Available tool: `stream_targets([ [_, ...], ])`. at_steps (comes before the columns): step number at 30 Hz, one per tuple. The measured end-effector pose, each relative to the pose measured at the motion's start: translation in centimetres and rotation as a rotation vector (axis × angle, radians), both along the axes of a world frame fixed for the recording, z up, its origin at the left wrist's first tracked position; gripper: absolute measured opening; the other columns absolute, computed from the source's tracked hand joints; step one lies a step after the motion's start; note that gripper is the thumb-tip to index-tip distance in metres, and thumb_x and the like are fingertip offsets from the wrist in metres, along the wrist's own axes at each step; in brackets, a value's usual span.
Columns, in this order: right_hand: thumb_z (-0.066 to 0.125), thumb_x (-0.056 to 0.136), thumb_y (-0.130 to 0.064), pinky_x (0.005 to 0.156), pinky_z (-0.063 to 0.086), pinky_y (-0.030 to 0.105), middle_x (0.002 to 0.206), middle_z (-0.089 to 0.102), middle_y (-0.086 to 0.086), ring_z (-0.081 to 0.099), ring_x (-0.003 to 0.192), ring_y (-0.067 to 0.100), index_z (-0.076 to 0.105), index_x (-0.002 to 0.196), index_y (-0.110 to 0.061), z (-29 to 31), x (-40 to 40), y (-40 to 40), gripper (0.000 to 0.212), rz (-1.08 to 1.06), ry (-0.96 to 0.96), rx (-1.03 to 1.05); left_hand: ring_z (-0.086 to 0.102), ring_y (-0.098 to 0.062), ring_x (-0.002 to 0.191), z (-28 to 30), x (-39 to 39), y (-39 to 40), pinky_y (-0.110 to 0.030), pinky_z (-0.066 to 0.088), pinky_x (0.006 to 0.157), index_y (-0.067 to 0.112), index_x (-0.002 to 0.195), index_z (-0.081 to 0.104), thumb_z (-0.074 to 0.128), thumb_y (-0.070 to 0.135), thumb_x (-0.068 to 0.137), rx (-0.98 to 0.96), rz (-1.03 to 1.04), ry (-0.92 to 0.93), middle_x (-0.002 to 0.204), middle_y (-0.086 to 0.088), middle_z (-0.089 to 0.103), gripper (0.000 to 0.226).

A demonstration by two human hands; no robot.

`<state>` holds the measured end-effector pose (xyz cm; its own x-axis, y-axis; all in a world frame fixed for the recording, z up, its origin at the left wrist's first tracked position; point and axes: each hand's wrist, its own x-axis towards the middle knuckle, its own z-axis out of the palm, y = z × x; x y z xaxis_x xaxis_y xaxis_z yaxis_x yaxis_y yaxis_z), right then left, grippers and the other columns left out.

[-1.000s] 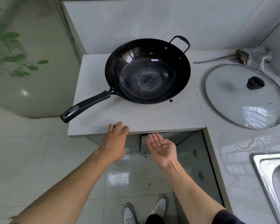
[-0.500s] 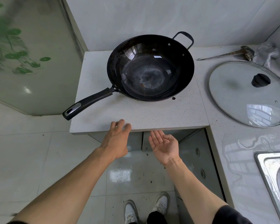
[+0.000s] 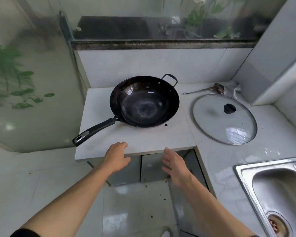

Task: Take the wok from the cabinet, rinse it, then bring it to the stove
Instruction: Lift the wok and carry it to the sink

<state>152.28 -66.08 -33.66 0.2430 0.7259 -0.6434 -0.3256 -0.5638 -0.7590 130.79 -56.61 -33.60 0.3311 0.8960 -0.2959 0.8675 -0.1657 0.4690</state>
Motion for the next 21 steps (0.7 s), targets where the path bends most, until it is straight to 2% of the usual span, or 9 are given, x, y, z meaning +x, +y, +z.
stream_targets([
  [3, 0.056, 0.094, -0.044, 0.103, 0.044, 0.038, 0.135, 0.052, -0.001, 0.049, 0.122, 0.016, 0.050, 0.132, -0.022, 4.2, 0.4, -0.7, 0.044, 0.113, -0.234, 0.108, 0.046, -0.019, 0.119, 3.0, -0.8, -0.8, -0.034, 0.041, 0.098, 0.017, 0.129, 0.051, 0.067, 0.030, 0.080, 0.057, 0.028, -0.100, 0.128, -0.001, 0.053, 0.053],
  [6, 0.059, 0.093, -0.044, 0.095, 0.043, 0.030, 0.134, 0.052, -0.004, 0.050, 0.120, 0.013, 0.049, 0.135, -0.023, 7.9, 0.6, -1.4, 0.048, 0.182, -0.450, 0.206, 0.047, -0.019, 0.122, 6.2, -1.5, -0.7, -0.037, 0.043, 0.100, 0.017, 0.129, 0.053, 0.070, 0.032, 0.078, 0.116, 0.019, -0.160, 0.131, -0.002, 0.054, 0.055],
  [10, 0.060, 0.090, -0.048, 0.104, 0.042, 0.035, 0.137, 0.051, -0.008, 0.045, 0.129, 0.012, 0.047, 0.137, -0.027, 11.0, 1.2, -2.2, 0.054, 0.240, -0.753, 0.286, 0.050, -0.020, 0.120, 10.0, -1.8, -0.1, -0.037, 0.043, 0.099, 0.017, 0.126, 0.057, 0.070, 0.029, 0.079, 0.214, -0.024, -0.217, 0.126, -0.003, 0.057, 0.050],
  [13, 0.059, 0.090, -0.048, 0.105, 0.039, 0.034, 0.142, 0.048, -0.006, 0.045, 0.127, 0.012, 0.044, 0.140, -0.026, 12.8, 1.9, -2.7, 0.057, 0.307, -0.950, 0.323, 0.050, -0.021, 0.118, 11.7, -1.9, 0.0, -0.035, 0.044, 0.097, 0.016, 0.126, 0.057, 0.069, 0.026, 0.080, 0.258, -0.048, -0.217, 0.125, -0.005, 0.057, 0.048],
  [17, 0.060, 0.090, -0.045, 0.098, 0.038, 0.030, 0.141, 0.047, -0.001, 0.048, 0.123, 0.016, 0.043, 0.140, -0.025, 14.2, 3.2, -2.8, 0.056, 0.355, -1.090, 0.330, 0.051, -0.021, 0.115, 12.4, -1.9, -0.1, -0.035, 0.043, 0.097, 0.017, 0.127, 0.056, 0.067, 0.029, 0.081, 0.318, -0.087, -0.181, 0.127, -0.002, 0.056, 0.049],
  [21, 0.061, 0.090, -0.042, 0.104, 0.039, 0.034, 0.141, 0.046, 0.000, 0.046, 0.128, 0.019, 0.043, 0.140, -0.023, 14.2, 5.3, -1.7, 0.056, 0.390, -1.156, 0.334, 0.050, -0.018, 0.114, 11.7, -1.8, 1.0, -0.035, 0.045, 0.095, 0.019, 0.127, 0.055, 0.066, 0.030, 0.083, 0.336, -0.059, -0.155, 0.125, 0.000, 0.055, 0.047],
])
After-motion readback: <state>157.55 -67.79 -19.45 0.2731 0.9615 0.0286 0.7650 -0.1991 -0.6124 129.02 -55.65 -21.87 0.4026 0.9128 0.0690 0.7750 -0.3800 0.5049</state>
